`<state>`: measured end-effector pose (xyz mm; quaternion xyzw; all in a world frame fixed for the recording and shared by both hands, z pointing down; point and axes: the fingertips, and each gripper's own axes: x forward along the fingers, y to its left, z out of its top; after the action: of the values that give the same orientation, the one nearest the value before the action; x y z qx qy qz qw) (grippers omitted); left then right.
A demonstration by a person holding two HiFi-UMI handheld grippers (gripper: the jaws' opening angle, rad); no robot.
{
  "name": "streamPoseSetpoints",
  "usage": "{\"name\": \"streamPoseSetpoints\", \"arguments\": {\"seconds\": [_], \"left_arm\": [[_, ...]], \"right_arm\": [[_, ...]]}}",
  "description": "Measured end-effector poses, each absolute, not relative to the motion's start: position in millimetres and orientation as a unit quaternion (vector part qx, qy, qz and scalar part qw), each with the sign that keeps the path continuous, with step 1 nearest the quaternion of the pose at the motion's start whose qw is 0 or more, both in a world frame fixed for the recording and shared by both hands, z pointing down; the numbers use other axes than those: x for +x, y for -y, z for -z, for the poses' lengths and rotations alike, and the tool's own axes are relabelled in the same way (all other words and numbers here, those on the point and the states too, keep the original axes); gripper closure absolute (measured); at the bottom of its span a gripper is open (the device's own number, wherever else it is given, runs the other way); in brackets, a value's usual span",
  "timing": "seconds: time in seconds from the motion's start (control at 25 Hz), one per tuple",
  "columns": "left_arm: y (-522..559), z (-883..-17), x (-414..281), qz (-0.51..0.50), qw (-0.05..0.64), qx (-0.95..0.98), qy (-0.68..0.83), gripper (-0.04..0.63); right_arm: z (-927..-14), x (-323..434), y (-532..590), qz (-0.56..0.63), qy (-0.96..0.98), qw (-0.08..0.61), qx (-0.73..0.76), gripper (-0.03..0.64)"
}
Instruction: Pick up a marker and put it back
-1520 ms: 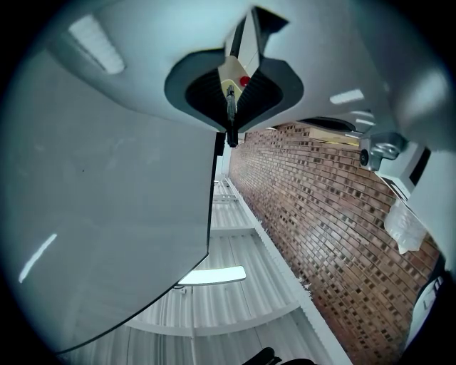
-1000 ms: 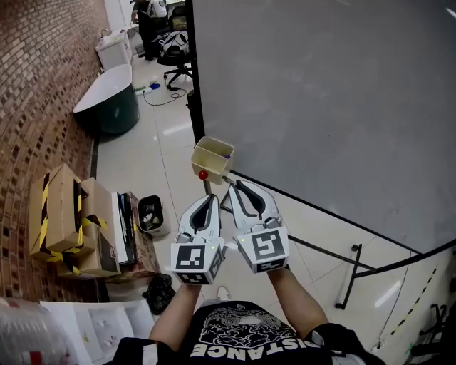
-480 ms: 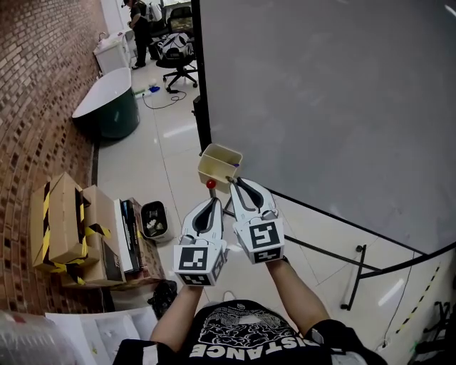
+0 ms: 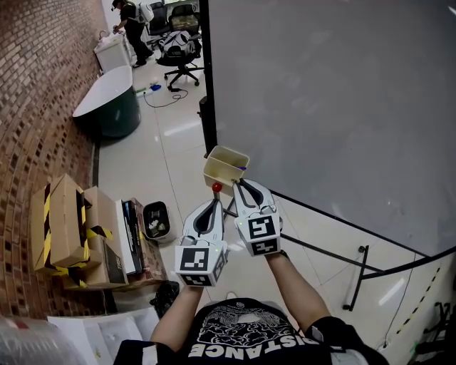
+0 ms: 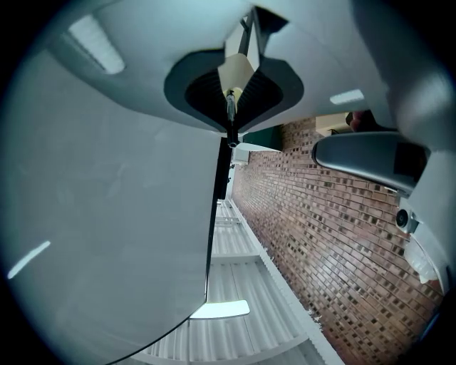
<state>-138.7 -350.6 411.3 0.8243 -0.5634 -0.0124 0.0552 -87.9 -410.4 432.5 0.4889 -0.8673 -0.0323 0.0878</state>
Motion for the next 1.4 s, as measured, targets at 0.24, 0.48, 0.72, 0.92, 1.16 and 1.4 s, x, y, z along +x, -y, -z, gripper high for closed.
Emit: {"name": "streamPoseSetpoints", "arguments": {"seconds": [0.24, 0.48, 0.72, 0.92, 1.16, 1.4], "left_arm": [[355.5, -410.0, -143.2, 0.012, 0.053, 0.823, 0.565, 0.591], [357.0, -414.2, -149.0, 0.008, 0.054, 0.821, 0.568, 0.591], [358.4, -415.7, -149.9, 0.006, 0.054, 0.821, 0.568, 0.591], [358.6, -413.9, -150.2, 0.006, 0.055, 0.822, 0.567, 0.591], [355.7, -412.5, -149.7, 0.009, 0.054, 0.821, 0.569, 0.591], [339.7, -410.8, -148.1, 0.012, 0.055, 0.814, 0.579, 0.591]], "right_arm": [[-452.8, -94.9, 423.3, 0.026, 0.866, 0.118, 0.485, 0.577], [-471.6, -96.1, 430.0, 0.025, 0.862, 0.132, 0.488, 0.575], [-480.3, -96.7, 433.6, 0.025, 0.860, 0.137, 0.490, 0.575], [-478.1, -97.5, 432.4, 0.028, 0.861, 0.137, 0.488, 0.575], [-468.8, -95.1, 426.4, 0.029, 0.864, 0.128, 0.486, 0.573], [-450.3, -86.6, 401.0, 0.030, 0.869, 0.107, 0.482, 0.572]]}}
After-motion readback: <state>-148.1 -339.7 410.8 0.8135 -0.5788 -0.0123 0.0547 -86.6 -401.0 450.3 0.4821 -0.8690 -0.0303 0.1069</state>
